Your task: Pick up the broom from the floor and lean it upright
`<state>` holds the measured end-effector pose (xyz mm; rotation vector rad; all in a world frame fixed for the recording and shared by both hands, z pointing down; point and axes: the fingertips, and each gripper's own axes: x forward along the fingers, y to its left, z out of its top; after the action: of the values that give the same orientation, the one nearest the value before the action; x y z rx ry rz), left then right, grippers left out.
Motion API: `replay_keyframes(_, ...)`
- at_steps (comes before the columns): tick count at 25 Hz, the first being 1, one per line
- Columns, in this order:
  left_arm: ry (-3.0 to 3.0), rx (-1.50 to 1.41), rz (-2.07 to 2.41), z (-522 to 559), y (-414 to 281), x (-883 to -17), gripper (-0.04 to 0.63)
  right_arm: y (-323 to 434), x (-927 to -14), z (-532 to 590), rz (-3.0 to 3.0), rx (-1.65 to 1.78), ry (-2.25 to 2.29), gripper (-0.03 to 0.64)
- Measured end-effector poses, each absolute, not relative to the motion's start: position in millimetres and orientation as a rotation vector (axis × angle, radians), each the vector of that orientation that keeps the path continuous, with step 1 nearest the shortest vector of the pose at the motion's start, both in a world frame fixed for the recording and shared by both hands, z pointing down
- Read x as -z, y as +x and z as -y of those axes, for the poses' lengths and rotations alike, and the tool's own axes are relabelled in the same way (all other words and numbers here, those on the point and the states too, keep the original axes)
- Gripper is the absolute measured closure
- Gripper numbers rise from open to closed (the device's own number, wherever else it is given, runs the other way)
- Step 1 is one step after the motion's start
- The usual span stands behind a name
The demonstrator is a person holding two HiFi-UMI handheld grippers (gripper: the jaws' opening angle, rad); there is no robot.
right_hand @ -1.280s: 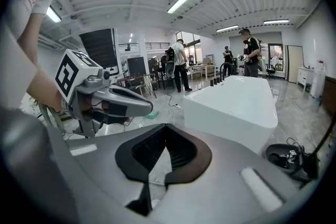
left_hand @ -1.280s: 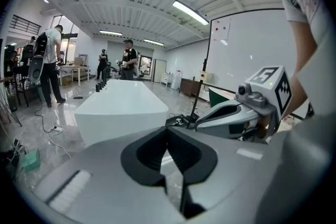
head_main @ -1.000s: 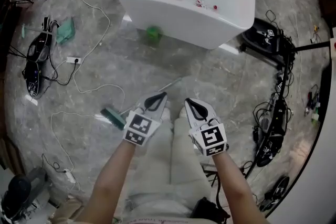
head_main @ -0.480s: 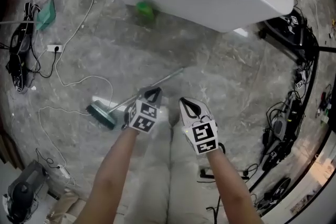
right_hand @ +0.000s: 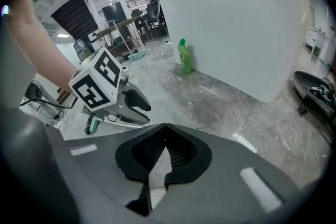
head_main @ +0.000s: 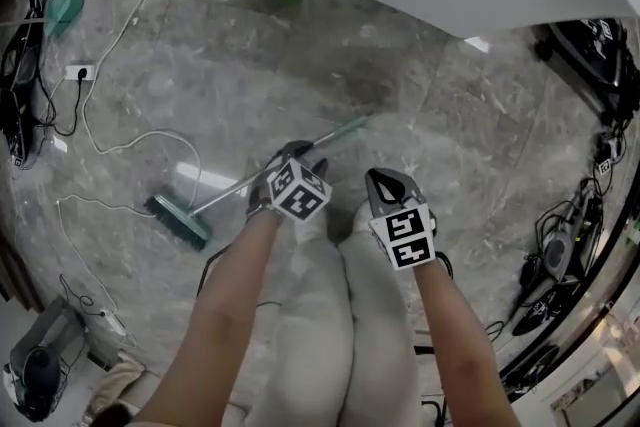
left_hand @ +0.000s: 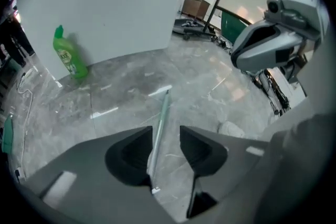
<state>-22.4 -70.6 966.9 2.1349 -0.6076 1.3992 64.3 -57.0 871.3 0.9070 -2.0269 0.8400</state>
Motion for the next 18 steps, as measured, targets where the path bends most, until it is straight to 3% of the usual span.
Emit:
replay_keyframes(7, 2.082, -1.606, 0.499, 54, -33, -1045, 0.439, 57, -919, 62, 2.056, -0.827, 0.844, 0.615)
replay_keyframes(12, 2.043, -1.614, 0.544, 59, -35, -1075, 0.494, 50, -941, 77, 2.071, -0.79, 0.803, 0.615)
replay_keyframes(18, 2.066, -1.64, 0.532, 58, -28, -1087, 0.509, 56, -950, 99, 2.082, -0.76, 0.811, 0.615)
